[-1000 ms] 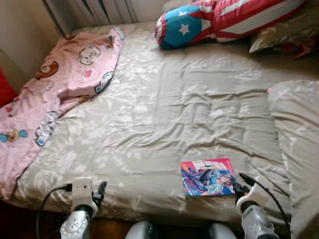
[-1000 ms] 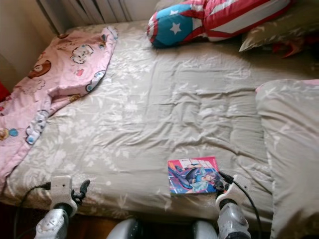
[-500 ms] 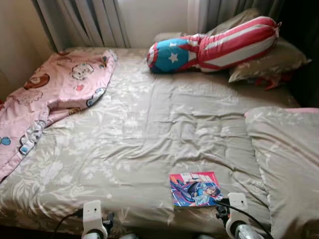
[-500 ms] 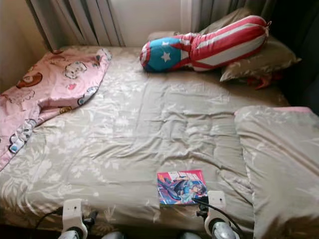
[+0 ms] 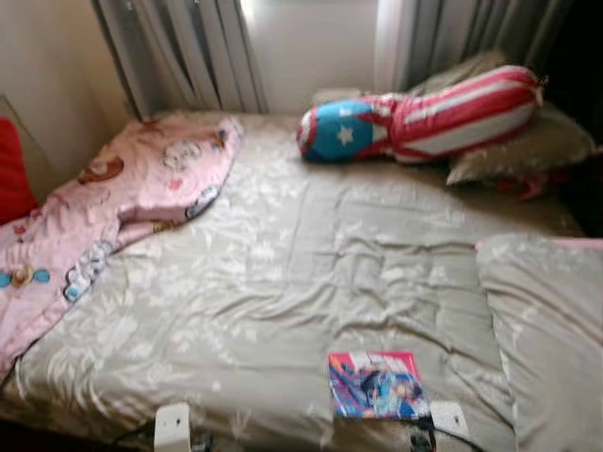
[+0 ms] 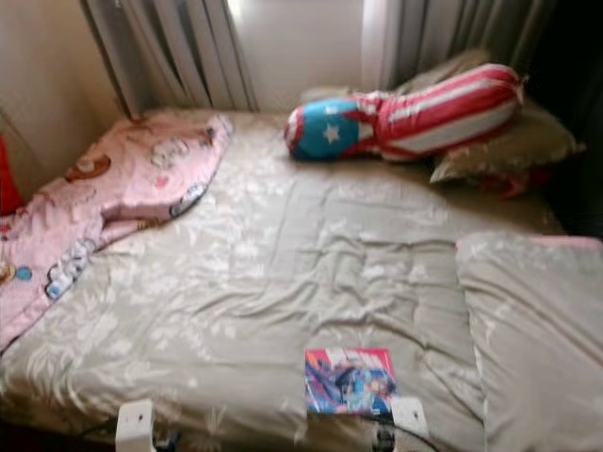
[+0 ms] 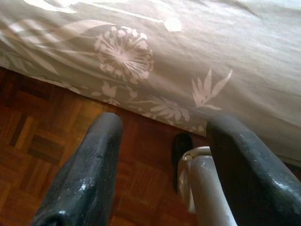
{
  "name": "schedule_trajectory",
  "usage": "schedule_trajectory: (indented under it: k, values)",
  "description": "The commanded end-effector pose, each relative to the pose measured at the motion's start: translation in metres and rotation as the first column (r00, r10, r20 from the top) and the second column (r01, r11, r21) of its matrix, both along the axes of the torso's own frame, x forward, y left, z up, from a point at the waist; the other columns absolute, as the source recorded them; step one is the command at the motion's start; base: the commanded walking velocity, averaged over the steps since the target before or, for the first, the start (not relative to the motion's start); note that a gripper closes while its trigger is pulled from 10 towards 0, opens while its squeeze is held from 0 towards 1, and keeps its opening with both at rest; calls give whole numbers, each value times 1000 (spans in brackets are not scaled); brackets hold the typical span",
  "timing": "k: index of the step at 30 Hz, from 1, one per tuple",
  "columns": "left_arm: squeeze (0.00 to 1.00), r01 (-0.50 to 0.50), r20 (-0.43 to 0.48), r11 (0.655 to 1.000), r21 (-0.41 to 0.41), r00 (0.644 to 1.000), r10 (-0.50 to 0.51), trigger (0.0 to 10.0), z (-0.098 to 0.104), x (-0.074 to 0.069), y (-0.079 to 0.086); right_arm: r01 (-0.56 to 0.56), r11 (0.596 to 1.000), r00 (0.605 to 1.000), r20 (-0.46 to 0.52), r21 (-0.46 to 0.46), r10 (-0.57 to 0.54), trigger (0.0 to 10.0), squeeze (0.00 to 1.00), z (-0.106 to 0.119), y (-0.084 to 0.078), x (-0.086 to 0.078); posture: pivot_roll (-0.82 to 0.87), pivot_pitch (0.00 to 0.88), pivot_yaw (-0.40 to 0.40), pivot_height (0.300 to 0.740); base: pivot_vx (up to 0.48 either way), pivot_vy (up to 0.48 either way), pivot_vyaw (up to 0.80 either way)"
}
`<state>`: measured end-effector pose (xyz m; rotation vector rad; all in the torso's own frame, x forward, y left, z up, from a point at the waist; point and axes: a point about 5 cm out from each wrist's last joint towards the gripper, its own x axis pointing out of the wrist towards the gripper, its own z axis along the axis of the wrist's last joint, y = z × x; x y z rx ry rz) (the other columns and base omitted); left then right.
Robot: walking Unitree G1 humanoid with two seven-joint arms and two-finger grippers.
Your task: Clean up the room
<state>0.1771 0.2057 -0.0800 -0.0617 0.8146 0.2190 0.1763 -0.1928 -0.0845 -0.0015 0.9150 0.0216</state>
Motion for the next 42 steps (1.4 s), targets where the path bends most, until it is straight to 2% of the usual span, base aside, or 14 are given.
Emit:
schedule_trajectory:
  k: [1,16,24,27,29,42]
  values:
    - [0,10,-34,1000,7,999,-10,10000,-3,-6,3,-10,1000,1000,-12,4,10,10000,0,-2,2,-4,-109,0,14,740,0,0,0]
    - [0,36,-97,999,17,995,-34,10000,-7,-14,8,-37,999,999,-30,-1,37,10000,0,-4,6,-7,-113,0,27,740,0,0,0]
    - [0,48,-115,999,25,992,-45,10000,-8,-16,10,-72,997,997,-15,-7,72,10000,0,-3,7,-4,-114,0,31,740,0,277,0]
    - [0,51,-121,998,25,991,-47,10000,-8,-17,11,-86,996,996,-16,-19,86,10000,0,-2,6,-4,-116,0,32,740,0,320,781]
    - [0,53,-123,998,26,991,-49,10000,-8,-17,10,-83,996,996,-22,-21,82,10000,0,-3,6,-4,-116,0,33,740,0,352,781]
    - [0,61,-115,998,30,992,-57,10000,-7,-15,11,-77,997,997,-29,-9,77,10000,0,-3,7,-5,-116,0,37,740,0,358,0]
